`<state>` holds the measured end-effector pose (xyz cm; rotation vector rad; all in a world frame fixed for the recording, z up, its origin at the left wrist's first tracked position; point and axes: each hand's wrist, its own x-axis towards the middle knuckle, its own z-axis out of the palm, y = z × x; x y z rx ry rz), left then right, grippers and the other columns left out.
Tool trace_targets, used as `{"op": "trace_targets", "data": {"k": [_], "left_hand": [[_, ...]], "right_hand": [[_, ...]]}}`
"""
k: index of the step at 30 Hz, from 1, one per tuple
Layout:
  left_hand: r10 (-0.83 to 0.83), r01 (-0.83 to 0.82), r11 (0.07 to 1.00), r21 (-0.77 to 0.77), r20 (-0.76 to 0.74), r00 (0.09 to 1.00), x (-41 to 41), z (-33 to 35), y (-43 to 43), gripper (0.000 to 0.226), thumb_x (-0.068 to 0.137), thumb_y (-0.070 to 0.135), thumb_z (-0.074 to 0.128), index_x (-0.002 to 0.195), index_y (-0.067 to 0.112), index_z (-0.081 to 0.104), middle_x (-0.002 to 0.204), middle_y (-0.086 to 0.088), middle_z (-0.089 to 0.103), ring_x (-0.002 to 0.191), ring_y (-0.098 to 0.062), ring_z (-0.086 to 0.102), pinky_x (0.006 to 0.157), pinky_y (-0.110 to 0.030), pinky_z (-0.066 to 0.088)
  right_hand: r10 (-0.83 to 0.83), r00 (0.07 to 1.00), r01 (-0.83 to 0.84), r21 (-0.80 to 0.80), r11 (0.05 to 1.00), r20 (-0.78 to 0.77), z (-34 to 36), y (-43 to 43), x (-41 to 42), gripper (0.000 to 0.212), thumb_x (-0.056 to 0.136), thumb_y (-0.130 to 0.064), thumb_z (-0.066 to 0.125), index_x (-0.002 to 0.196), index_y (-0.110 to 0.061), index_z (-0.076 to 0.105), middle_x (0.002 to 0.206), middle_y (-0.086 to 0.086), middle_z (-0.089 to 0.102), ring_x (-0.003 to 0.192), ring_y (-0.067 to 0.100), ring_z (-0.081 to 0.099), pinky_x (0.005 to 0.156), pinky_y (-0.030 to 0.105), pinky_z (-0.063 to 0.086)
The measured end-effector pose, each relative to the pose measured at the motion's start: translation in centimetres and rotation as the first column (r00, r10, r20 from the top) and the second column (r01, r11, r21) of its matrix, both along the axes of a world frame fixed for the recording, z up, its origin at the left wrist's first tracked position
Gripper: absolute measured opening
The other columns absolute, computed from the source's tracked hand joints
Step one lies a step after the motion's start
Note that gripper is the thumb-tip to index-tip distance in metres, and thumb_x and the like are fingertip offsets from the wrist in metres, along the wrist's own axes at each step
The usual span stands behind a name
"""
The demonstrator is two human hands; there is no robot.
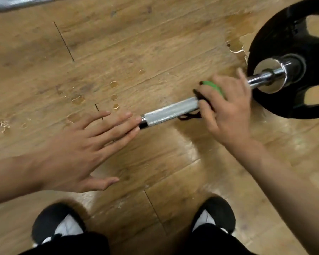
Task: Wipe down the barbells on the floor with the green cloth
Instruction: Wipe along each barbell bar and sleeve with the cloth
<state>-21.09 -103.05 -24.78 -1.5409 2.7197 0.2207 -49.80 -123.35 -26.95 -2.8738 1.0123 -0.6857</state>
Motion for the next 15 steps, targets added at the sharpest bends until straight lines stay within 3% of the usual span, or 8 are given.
{"op": "trace_targets", "data": {"k": [2,4,5,7,8,10,13,15], "left_hand": [[-0.009,0.009,1.000,0.006,0.004,1.000,-0.7,0.0,0.7,0.100,0.094,0.069,0.048,0.164,0.002,0.022,0.174,-0.016,0.013,0.161,-0.032,0.015,0.124,-0.056,0.022],[-0.015,0.015,1.000,0.002,0.002,1.000,-1.2,-0.1,1.2,0.100,0.095,0.068,0.048,0.164,0.002,0.021,0.174,-0.016,0.013,0.161,-0.031,0.015,0.123,-0.056,0.023],[-0.020,0.020,1.000,0.000,0.007,1.000,-1.5,-0.1,1.4,0.100,0.095,0.068,0.048,0.164,0.002,0.021,0.174,-0.016,0.013,0.161,-0.031,0.015,0.123,-0.056,0.022],[-0.031,0.031,0.999,-0.005,0.025,0.999,-2.2,-0.1,2.1,0.098,0.096,0.067,0.047,0.164,0.001,0.022,0.174,-0.017,0.013,0.161,-0.032,0.015,0.124,-0.056,0.022],[-0.034,0.034,0.999,-0.006,0.035,0.999,-2.5,-0.1,2.3,0.097,0.097,0.066,0.047,0.164,0.000,0.022,0.174,-0.018,0.013,0.161,-0.032,0.014,0.124,-0.057,0.022],[-0.055,0.054,0.999,0.007,0.058,0.997,-3.0,0.1,2.4,0.092,0.101,0.062,0.044,0.163,-0.001,0.022,0.173,-0.019,0.012,0.161,-0.033,0.014,0.123,-0.057,0.022],[-0.064,0.063,0.998,0.013,0.075,0.995,-3.4,0.6,3.0,0.086,0.104,0.059,0.037,0.164,-0.002,0.020,0.173,-0.019,0.011,0.161,-0.034,0.013,0.124,-0.057,0.021],[-0.069,0.069,0.998,0.007,0.087,0.994,-3.9,0.6,3.4,0.086,0.105,0.058,0.035,0.164,-0.002,0.017,0.174,-0.020,0.009,0.161,-0.034,0.012,0.125,-0.057,0.021]], "right_hand": [[-0.334,0.942,0.331,0.069,0.941,0.028,1.2,-2.2,-2.5,0.023,0.103,-0.023,0.054,0.103,-0.008,0.072,0.111,0.015,0.068,0.106,0.039,0.062,0.107,0.062,0.039],[-0.481,0.876,0.474,0.110,0.873,0.044,1.7,0.2,0.0,0.021,0.097,-0.020,0.053,0.094,-0.007,0.070,0.103,0.018,0.067,0.099,0.041,0.059,0.094,0.053,0.044],[-0.441,0.897,0.434,0.139,0.890,0.026,1.7,2.7,2.1,0.021,0.095,-0.020,0.052,0.091,-0.008,0.069,0.100,0.018,0.066,0.098,0.041,0.058,0.091,0.051,0.043],[-0.142,0.989,0.129,0.221,0.967,0.043,1.4,8.0,4.7,0.021,0.097,-0.020,0.053,0.095,-0.010,0.071,0.102,0.014,0.067,0.101,0.039,0.058,0.102,0.050,0.041],[0.021,0.998,-0.035,0.218,0.975,0.065,1.2,9.5,4.8,0.023,0.100,-0.022,0.053,0.100,-0.011,0.073,0.107,0.011,0.068,0.104,0.037,0.060,0.111,0.050,0.038],[0.150,0.989,-0.149,0.116,0.982,-0.002,0.8,8.4,2.4,0.029,0.105,-0.031,0.051,0.111,-0.015,0.075,0.115,0.009,0.069,0.102,0.033,0.063,0.120,0.051,0.031],[-0.111,0.993,0.114,0.068,0.991,-0.040,0.3,3.8,-2.9,0.032,0.107,-0.033,0.049,0.114,-0.013,0.072,0.117,0.013,0.067,0.107,0.035,0.063,0.121,0.061,0.024],[-0.371,0.928,0.370,0.143,0.918,-0.025,1.6,2.1,-4.9,0.029,0.106,-0.031,0.050,0.111,-0.011,0.071,0.117,0.013,0.064,0.115,0.034,0.058,0.119,0.060,0.026]]}}
